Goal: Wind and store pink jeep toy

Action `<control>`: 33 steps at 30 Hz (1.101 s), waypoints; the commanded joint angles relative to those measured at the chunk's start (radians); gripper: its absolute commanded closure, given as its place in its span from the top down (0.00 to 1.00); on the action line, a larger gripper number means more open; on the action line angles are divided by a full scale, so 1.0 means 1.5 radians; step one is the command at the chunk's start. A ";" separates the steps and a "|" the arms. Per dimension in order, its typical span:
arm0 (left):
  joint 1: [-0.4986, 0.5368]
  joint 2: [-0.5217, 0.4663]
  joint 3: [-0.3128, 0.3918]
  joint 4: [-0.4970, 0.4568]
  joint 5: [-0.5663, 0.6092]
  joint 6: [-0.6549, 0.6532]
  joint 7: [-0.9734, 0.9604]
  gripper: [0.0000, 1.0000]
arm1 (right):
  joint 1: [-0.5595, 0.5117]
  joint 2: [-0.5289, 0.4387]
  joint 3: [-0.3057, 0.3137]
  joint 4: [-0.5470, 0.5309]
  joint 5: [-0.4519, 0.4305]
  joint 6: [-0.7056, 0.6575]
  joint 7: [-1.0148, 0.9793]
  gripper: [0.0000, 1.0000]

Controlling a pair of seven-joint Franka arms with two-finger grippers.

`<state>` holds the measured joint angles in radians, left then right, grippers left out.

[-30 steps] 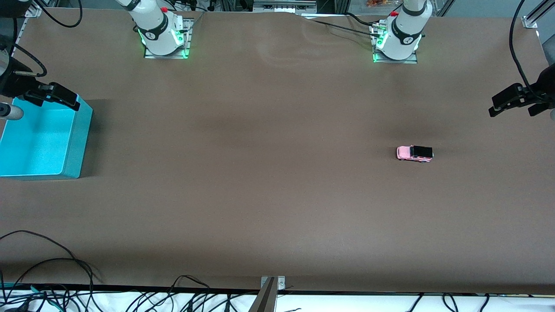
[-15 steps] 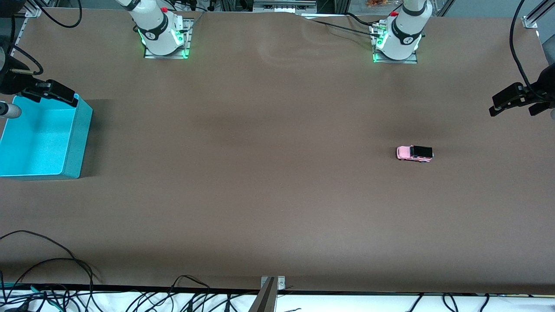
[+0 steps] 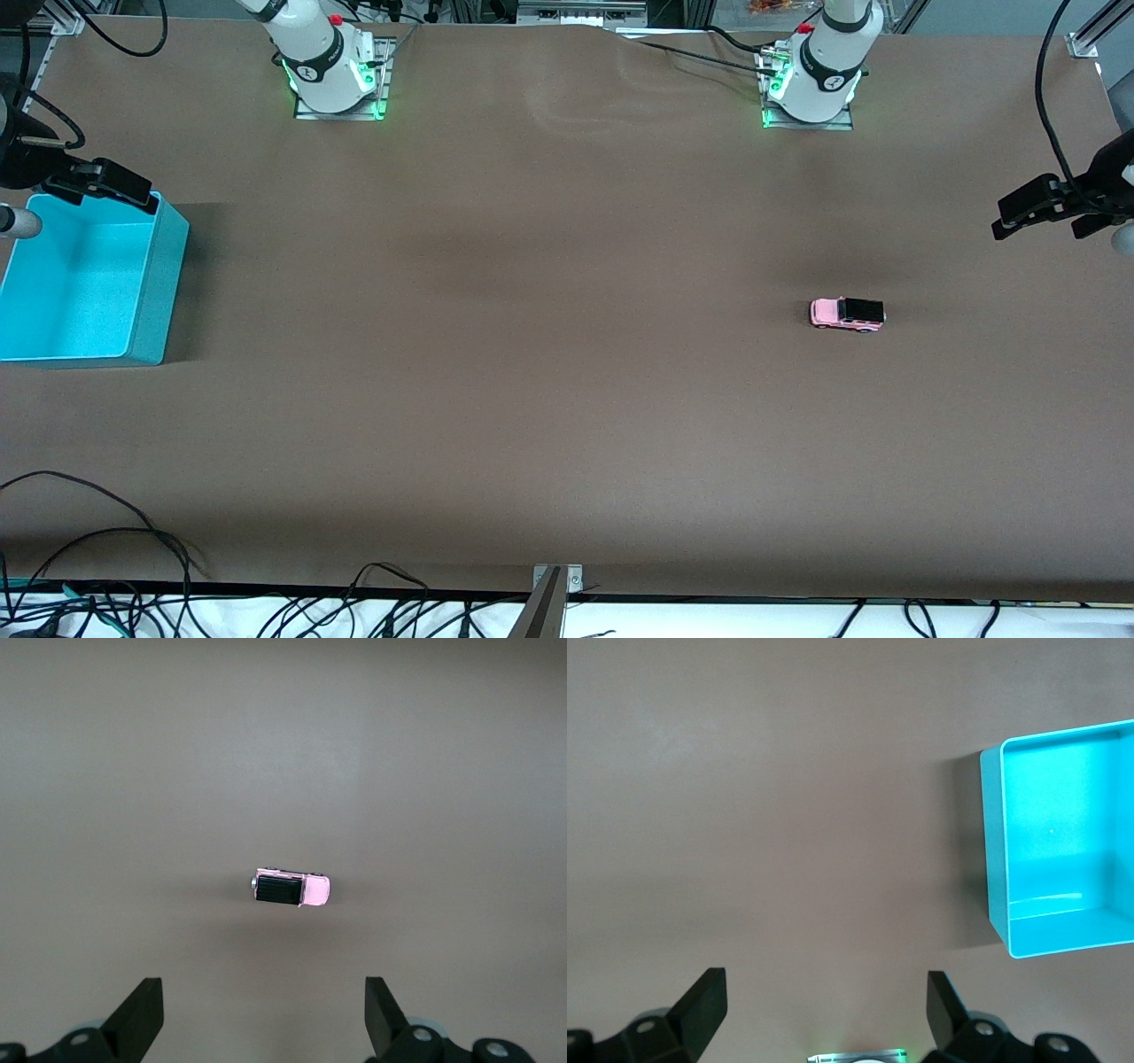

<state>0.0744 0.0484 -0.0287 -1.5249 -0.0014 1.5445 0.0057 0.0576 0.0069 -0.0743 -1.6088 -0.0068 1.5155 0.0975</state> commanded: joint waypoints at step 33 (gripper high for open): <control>0.000 -0.004 -0.001 -0.147 0.014 0.123 -0.065 1.00 | 0.007 0.009 0.004 0.024 0.009 -0.035 -0.006 1.00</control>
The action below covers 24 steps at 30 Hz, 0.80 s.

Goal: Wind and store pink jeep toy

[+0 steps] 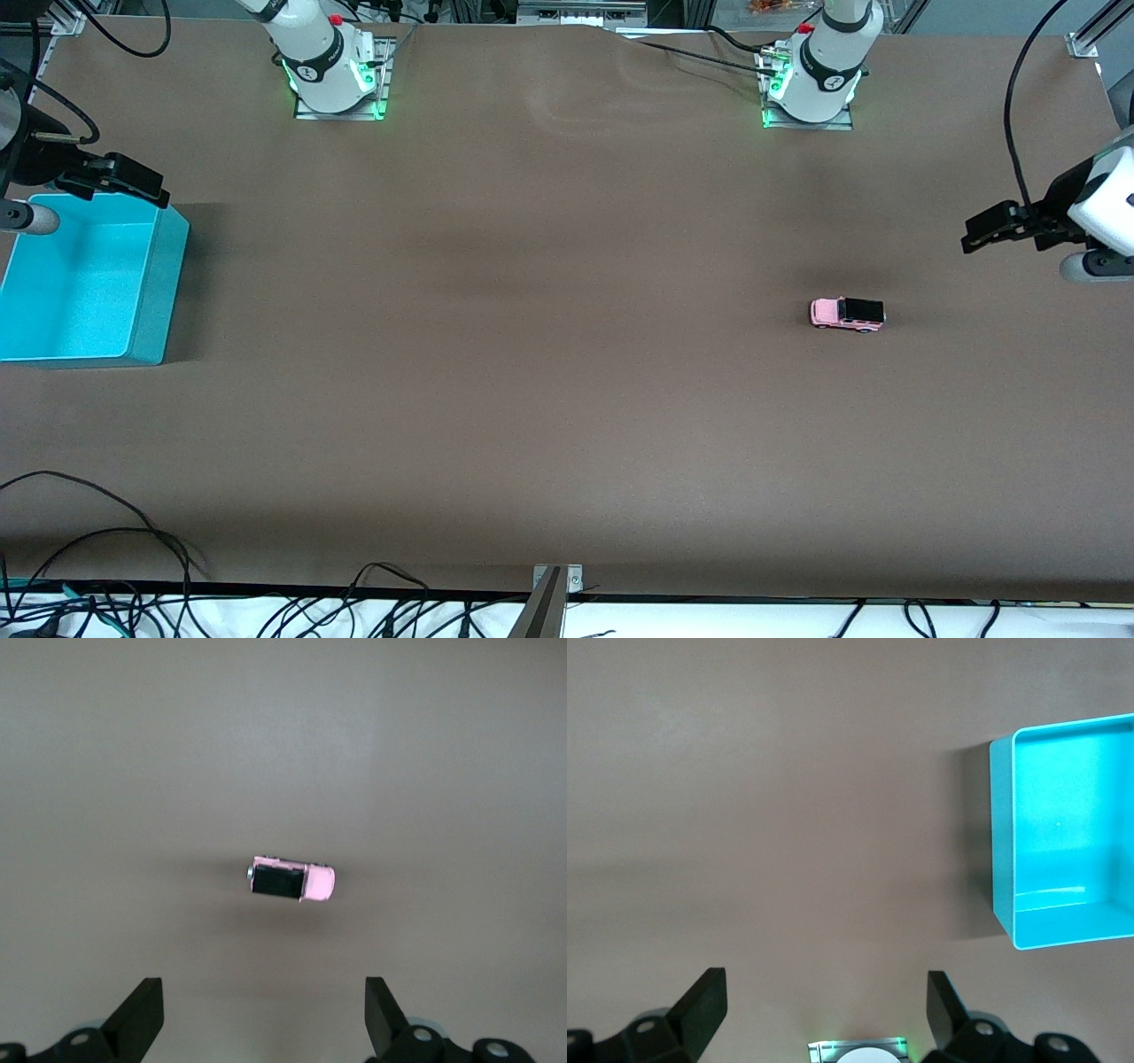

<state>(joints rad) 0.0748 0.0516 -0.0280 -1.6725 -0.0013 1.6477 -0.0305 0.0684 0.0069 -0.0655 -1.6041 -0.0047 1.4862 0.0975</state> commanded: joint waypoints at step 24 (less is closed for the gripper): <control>0.021 0.017 -0.007 -0.144 0.016 0.154 -0.136 1.00 | -0.006 0.016 -0.008 0.023 -0.017 -0.018 -0.007 1.00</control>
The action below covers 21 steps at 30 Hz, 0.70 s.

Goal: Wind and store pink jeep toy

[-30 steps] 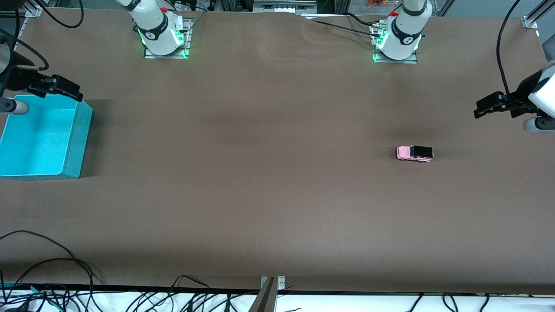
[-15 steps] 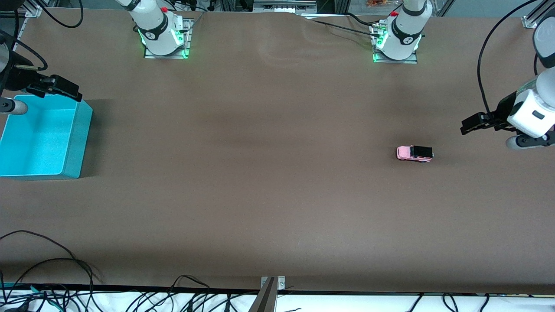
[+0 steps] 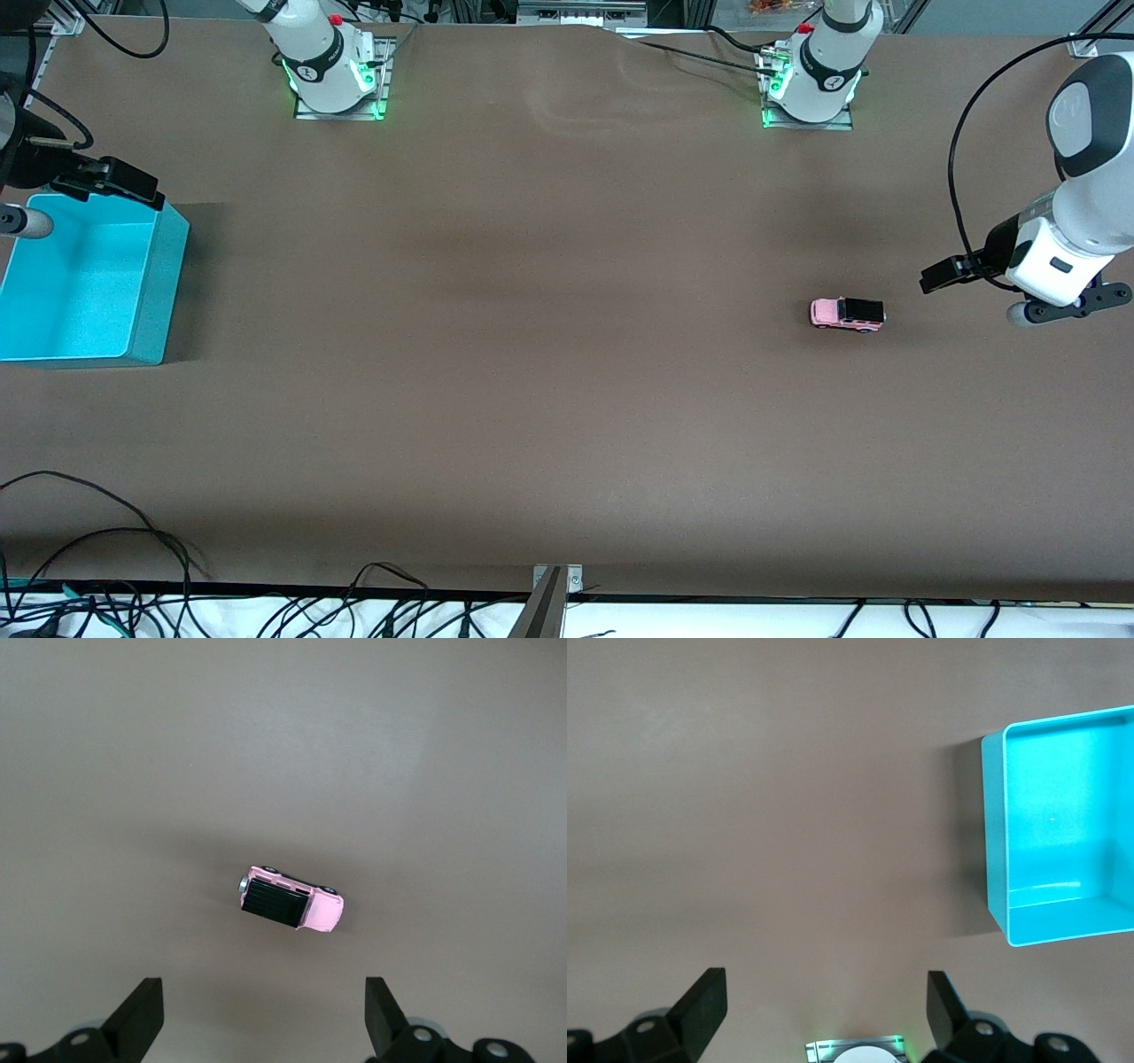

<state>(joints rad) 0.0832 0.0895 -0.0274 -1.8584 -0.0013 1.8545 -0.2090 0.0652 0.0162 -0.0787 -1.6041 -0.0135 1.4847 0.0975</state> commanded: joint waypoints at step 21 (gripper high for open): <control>0.026 -0.004 -0.010 -0.212 0.016 0.254 -0.258 1.00 | -0.004 0.010 0.001 0.023 -0.012 -0.018 -0.007 1.00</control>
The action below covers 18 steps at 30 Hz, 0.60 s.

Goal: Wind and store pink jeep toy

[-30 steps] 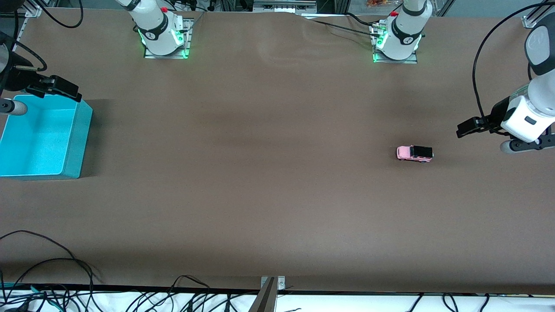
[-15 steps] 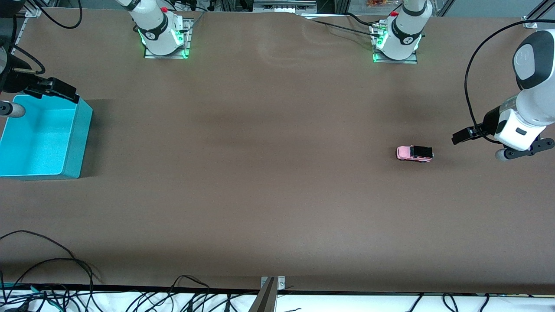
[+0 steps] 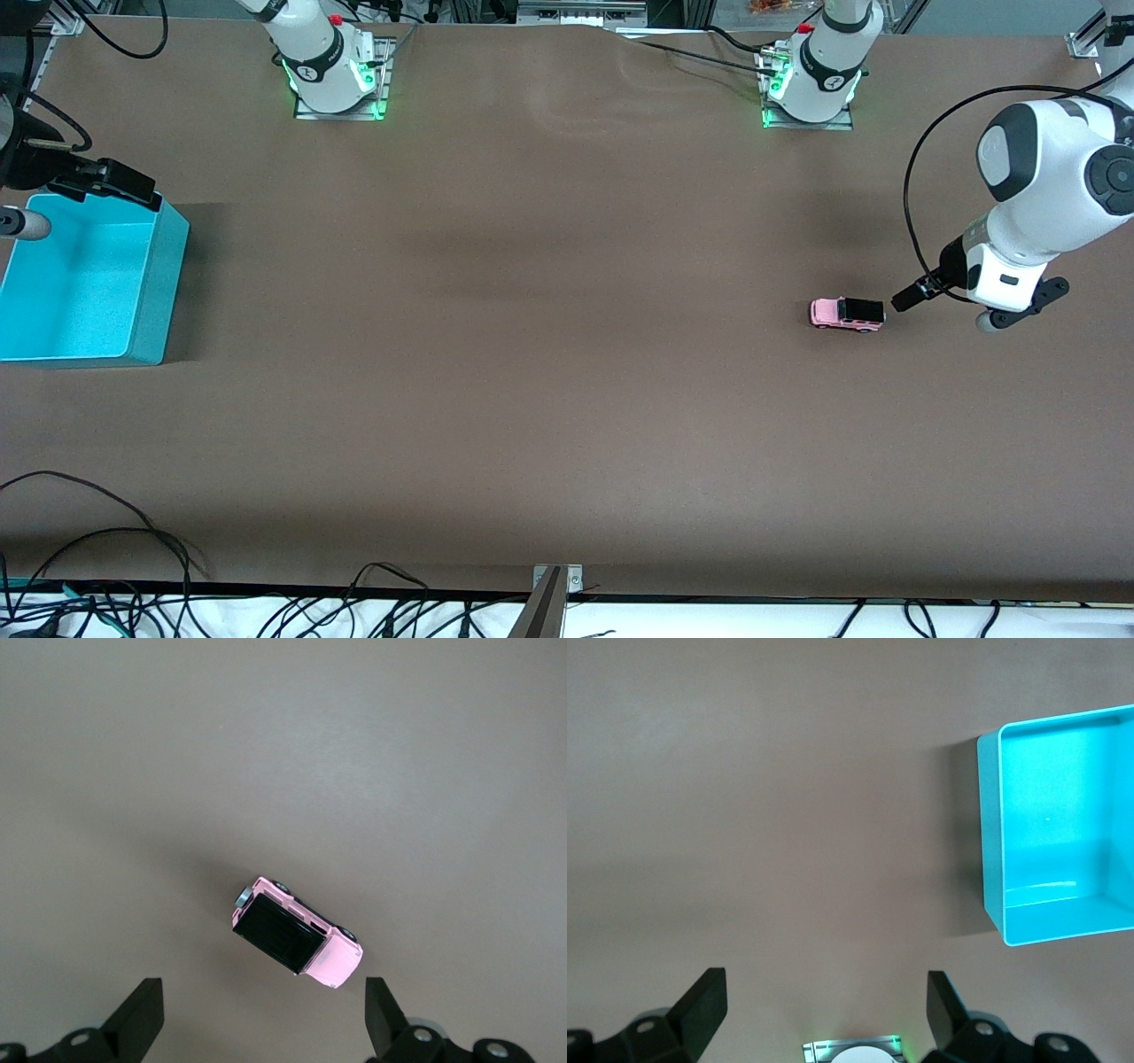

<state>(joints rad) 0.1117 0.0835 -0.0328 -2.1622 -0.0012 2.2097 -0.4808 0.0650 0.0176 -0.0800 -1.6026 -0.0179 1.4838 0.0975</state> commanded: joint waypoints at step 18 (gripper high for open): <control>-0.001 0.067 -0.008 -0.065 0.016 0.114 -0.407 0.99 | -0.003 0.017 0.000 0.023 -0.009 -0.018 -0.006 1.00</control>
<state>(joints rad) 0.1131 0.1427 -0.0398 -2.2534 -0.0012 2.3381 -0.9628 0.0649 0.0241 -0.0811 -1.6025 -0.0181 1.4823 0.0975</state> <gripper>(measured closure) 0.004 0.000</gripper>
